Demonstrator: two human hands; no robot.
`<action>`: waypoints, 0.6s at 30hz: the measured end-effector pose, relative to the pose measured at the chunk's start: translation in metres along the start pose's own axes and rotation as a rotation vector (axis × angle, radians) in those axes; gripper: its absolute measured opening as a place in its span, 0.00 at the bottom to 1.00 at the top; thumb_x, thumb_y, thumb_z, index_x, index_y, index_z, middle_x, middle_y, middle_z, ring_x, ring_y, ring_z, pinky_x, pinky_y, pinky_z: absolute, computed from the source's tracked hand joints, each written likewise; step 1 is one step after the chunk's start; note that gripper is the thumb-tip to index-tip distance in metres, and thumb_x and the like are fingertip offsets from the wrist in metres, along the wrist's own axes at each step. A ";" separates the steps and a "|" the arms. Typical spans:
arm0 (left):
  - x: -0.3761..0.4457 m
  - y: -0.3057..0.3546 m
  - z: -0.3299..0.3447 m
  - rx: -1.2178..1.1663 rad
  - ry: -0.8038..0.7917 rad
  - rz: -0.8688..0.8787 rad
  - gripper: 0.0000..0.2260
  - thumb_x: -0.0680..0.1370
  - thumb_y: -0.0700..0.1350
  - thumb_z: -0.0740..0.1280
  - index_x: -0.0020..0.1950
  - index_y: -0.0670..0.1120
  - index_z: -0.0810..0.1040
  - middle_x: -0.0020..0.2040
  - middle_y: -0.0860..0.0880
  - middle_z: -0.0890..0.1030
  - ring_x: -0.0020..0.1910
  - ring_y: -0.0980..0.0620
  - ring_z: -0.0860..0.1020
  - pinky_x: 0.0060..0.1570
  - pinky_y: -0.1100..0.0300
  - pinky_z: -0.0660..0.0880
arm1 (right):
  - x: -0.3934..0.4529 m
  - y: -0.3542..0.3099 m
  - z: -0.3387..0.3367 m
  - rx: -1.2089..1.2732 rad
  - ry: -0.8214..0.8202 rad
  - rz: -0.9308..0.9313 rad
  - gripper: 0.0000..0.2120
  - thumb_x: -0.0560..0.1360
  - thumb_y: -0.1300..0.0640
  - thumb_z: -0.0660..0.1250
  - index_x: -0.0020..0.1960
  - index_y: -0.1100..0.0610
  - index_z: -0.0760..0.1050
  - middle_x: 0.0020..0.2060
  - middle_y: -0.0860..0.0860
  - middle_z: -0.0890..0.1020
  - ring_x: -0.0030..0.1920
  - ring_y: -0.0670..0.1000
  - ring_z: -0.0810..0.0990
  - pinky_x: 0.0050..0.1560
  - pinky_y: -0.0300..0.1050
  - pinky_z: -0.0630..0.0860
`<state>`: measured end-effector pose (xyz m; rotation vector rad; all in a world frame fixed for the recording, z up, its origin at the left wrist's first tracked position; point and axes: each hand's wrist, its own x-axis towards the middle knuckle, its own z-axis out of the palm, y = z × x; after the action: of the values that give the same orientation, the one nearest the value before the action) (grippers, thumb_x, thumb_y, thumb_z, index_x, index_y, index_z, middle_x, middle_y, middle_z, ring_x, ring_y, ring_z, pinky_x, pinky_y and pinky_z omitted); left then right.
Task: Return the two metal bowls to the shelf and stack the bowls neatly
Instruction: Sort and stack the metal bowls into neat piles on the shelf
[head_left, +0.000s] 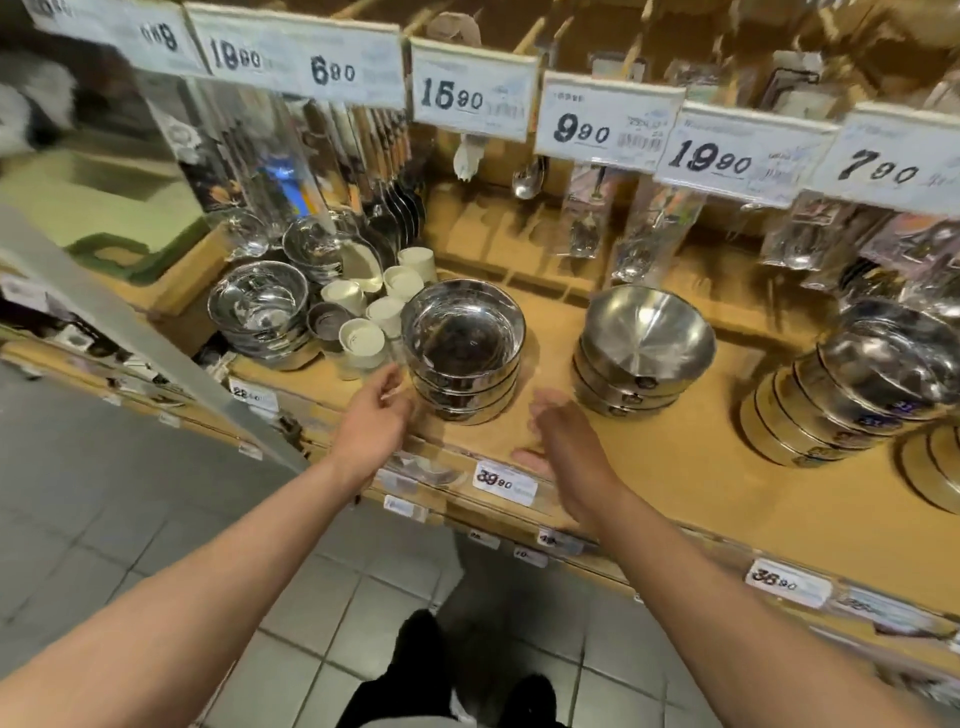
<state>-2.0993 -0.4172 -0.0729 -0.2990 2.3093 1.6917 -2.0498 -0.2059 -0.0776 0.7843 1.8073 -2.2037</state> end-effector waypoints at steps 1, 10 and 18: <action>0.005 -0.002 0.002 -0.027 -0.023 0.013 0.22 0.83 0.39 0.62 0.72 0.60 0.70 0.65 0.59 0.76 0.54 0.56 0.81 0.54 0.53 0.81 | 0.004 0.003 0.008 -0.008 0.003 -0.013 0.13 0.83 0.52 0.62 0.66 0.46 0.71 0.65 0.48 0.74 0.56 0.42 0.76 0.56 0.49 0.81; 0.052 0.000 0.019 -0.077 -0.128 0.132 0.32 0.79 0.36 0.62 0.54 0.79 0.74 0.56 0.70 0.81 0.60 0.67 0.78 0.62 0.62 0.71 | 0.053 0.019 0.053 0.236 0.189 -0.191 0.13 0.80 0.57 0.67 0.62 0.44 0.75 0.51 0.44 0.85 0.56 0.53 0.82 0.56 0.52 0.78; 0.096 0.008 0.034 -0.022 -0.073 0.132 0.26 0.80 0.37 0.63 0.77 0.53 0.67 0.71 0.50 0.76 0.69 0.54 0.74 0.75 0.51 0.66 | 0.094 0.003 0.056 0.212 0.224 -0.247 0.16 0.76 0.51 0.68 0.62 0.38 0.78 0.52 0.45 0.85 0.55 0.52 0.82 0.56 0.53 0.78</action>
<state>-2.1891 -0.3833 -0.1073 -0.0890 2.3037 1.7591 -2.1432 -0.2430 -0.1212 0.9274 1.8807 -2.5914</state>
